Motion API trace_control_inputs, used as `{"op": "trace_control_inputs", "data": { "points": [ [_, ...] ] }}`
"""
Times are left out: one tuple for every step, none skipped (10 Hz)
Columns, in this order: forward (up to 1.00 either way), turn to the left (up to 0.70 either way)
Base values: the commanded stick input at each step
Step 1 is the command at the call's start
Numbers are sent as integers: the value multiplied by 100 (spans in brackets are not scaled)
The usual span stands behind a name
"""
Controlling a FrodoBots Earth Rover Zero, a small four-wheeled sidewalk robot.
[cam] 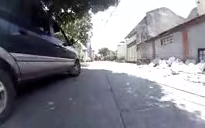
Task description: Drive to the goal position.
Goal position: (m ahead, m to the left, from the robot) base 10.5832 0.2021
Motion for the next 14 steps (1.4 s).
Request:
{"op": "trace_control_inputs", "data": {
  "points": [
    [100,-1],
    [100,-1],
    [100,-1],
    [100,-1],
    [100,-1],
    [100,-36],
    [100,-41],
    [100,-41],
    [100,-37],
    [100,-8],
    [100,-1],
    [100,-1],
    [100,-1],
    [100,-1]
  ]
}}
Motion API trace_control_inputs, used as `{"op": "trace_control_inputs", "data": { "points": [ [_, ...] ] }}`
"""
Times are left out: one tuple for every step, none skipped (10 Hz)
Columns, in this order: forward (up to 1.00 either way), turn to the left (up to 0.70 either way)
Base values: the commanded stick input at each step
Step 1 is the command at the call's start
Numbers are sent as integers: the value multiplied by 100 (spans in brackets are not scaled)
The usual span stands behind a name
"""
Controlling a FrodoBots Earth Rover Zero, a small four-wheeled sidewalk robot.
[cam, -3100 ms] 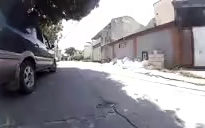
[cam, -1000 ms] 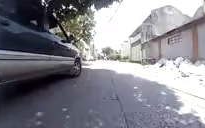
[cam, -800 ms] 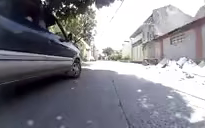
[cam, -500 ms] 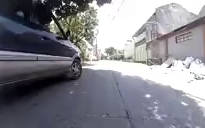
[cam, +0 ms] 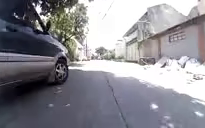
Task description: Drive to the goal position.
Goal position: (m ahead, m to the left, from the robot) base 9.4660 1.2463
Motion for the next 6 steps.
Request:
{"op": "trace_control_inputs", "data": {
  "points": [
    [100,-1],
    [100,-1],
    [100,-1],
    [100,-1],
    [100,-1],
    [100,-1]
  ]
}}
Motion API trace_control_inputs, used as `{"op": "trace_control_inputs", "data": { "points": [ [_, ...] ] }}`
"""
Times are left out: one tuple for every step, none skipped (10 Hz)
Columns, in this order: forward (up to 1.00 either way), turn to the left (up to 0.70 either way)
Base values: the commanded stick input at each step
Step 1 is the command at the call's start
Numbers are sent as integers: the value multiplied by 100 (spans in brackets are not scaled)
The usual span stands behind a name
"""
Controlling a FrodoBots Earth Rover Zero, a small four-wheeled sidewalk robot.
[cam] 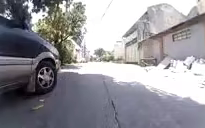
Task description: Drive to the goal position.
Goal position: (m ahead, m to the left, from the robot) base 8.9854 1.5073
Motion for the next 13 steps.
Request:
{"op": "trace_control_inputs", "data": {
  "points": [
    [100,-1],
    [100,-1],
    [100,-1],
    [100,-1],
    [100,-1],
    [100,-1],
    [100,-1],
    [100,-1],
    [100,-1],
    [100,14],
    [100,30],
    [100,35],
    [100,15]
  ]
}}
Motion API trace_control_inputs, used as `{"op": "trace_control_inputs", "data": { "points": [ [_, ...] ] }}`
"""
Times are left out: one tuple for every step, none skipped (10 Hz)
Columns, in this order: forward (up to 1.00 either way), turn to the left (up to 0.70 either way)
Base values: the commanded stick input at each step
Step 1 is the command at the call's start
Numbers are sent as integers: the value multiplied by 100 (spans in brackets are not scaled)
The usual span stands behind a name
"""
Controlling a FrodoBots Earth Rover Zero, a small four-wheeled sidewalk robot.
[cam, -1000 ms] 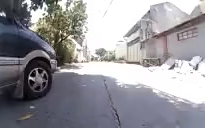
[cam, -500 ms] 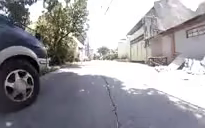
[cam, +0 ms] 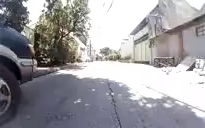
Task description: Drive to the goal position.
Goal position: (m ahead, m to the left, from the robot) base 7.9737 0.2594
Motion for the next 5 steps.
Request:
{"op": "trace_control_inputs", "data": {
  "points": [
    [100,-1],
    [100,-1],
    [100,-1],
    [100,-1],
    [100,-1]
  ]
}}
